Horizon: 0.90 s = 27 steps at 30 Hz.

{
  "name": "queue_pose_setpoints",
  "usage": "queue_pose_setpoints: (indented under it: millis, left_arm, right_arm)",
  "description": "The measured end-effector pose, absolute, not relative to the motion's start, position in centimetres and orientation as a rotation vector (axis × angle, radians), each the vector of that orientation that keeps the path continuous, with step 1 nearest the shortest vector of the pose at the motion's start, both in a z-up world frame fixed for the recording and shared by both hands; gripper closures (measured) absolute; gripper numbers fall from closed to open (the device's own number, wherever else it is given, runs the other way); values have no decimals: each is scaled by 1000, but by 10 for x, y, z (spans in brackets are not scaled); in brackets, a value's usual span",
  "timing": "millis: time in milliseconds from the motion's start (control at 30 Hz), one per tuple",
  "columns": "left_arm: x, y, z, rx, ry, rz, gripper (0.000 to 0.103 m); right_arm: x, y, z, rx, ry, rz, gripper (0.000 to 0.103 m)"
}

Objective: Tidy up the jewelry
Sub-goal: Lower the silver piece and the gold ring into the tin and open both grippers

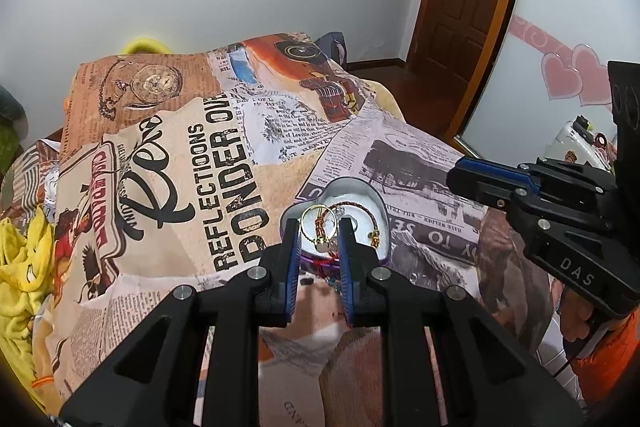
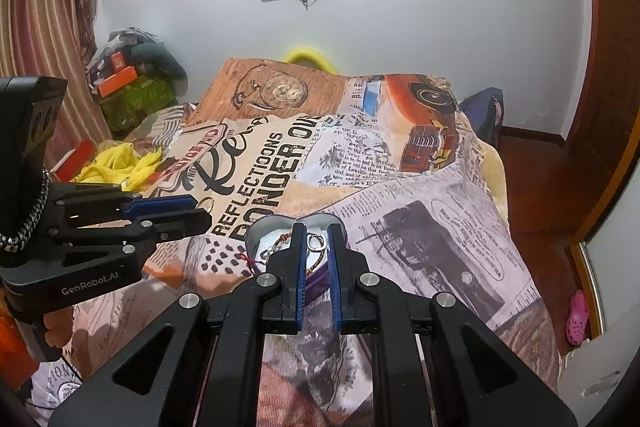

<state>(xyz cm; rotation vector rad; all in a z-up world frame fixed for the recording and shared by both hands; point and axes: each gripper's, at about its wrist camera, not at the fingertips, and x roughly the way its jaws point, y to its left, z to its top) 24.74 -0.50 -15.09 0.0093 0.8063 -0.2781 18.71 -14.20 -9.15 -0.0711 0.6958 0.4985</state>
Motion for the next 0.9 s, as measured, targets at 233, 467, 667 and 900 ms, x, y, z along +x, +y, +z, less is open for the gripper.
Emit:
queue_pose_setpoints:
  millis: [233,467,667,900]
  left_arm:
    - [264,-7,-162,-4,835,-291,86]
    - [281,-10,-177,-15,871,-304,86]
    - [295,-10,-191,-40,911,-318,86]
    - [304,-11,-200,-45,933,-330,86]
  right_arm:
    - [199,-135,-101,-64,715,512,94]
    - [213,-129,-116,-62,761,526,94]
    - [225,-126,-130,-55,808,541,94]
    - [236,-121,-141,-61,853,557,94]
